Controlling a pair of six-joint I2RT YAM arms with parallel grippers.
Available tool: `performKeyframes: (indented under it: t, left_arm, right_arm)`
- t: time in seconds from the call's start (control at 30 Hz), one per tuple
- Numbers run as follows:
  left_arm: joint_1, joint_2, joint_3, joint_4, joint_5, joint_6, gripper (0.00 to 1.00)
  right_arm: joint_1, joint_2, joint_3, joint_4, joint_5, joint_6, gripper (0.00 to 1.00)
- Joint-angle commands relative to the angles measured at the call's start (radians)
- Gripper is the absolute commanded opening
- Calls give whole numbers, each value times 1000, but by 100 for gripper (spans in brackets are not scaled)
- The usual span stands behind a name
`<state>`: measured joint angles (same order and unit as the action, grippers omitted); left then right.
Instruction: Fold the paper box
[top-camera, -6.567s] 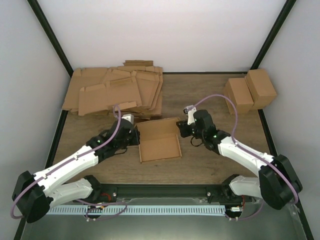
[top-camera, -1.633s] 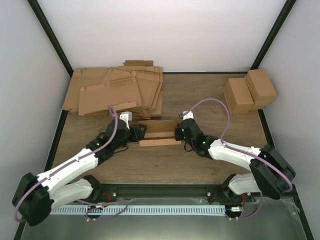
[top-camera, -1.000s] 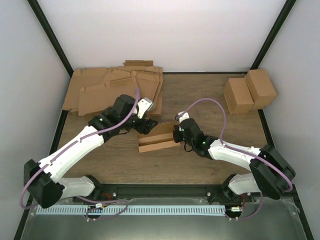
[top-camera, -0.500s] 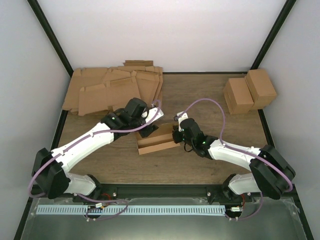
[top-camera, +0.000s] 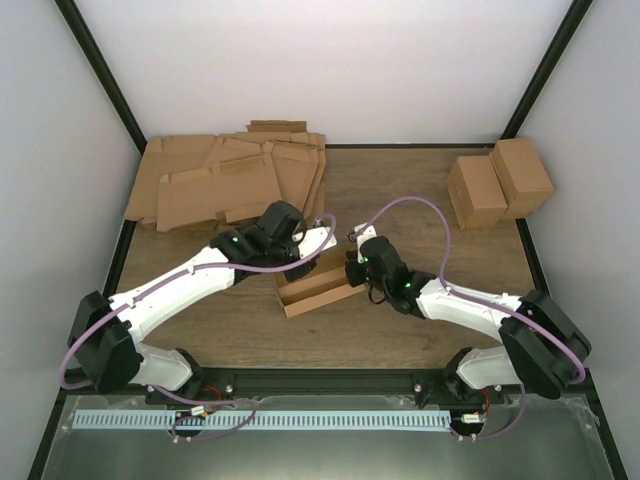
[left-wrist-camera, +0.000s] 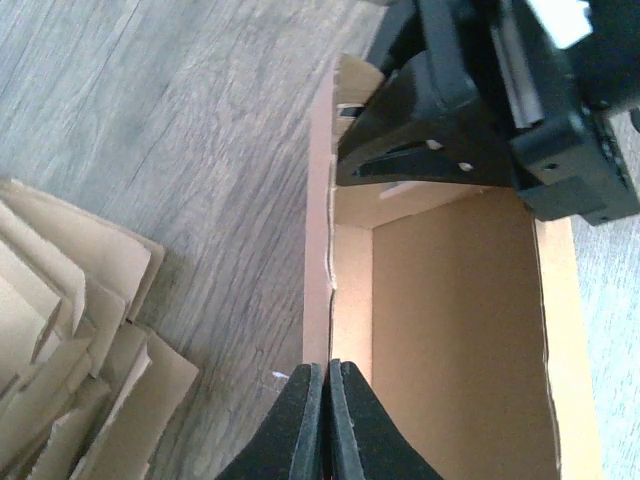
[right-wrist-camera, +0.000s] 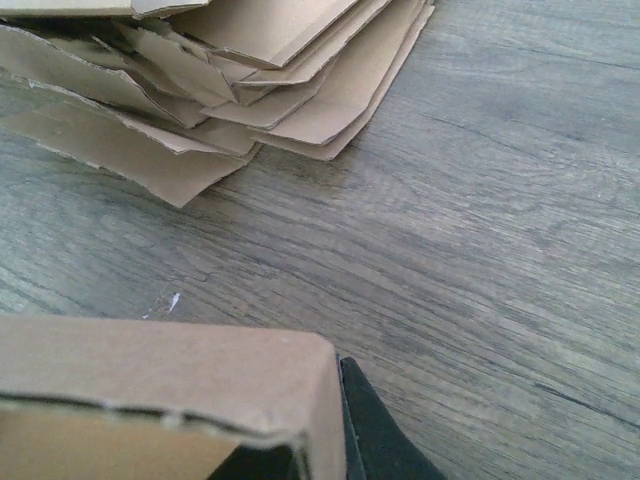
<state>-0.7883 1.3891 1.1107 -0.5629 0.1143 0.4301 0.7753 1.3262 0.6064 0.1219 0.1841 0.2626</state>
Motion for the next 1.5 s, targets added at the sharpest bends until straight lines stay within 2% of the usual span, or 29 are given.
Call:
performKeyframes:
  t: [0.0,0.43,0.67,0.9,0.97,1.1,1.27,1.47]
  left_arm:
    - [-30,12,-13,7,35,54,4]
    - [-93,27,-11,0,-63,61,4]
    - [-100,33,-10,3,-80,60,4]
    - [-105,31,-8,8,-81,57,4]
    - [-107,31,-7,8,-79,55,4]
    - [-111,31,-6,9,-79,50,4]
    - [-114,29,-8,11,-79,42,4]
    - [-113,33,-9,16,-79,35,4]
  right_arm:
    - [7,-19,27,-37,-3,4,5]
    - [7,-126,22,-155,-35,60,26]
    - [7,-158,65,-315,-55,127,51]
    - [7,-258,109,-471,-133,194,80]
    - [7,-287,129,-516,-160,208,86]
    - [7,-316,158,-621,-204,262,88]
    - [7,-333,145,-704,-257,404,88]
    - [7,-457,-8,-579,-344,566,86]
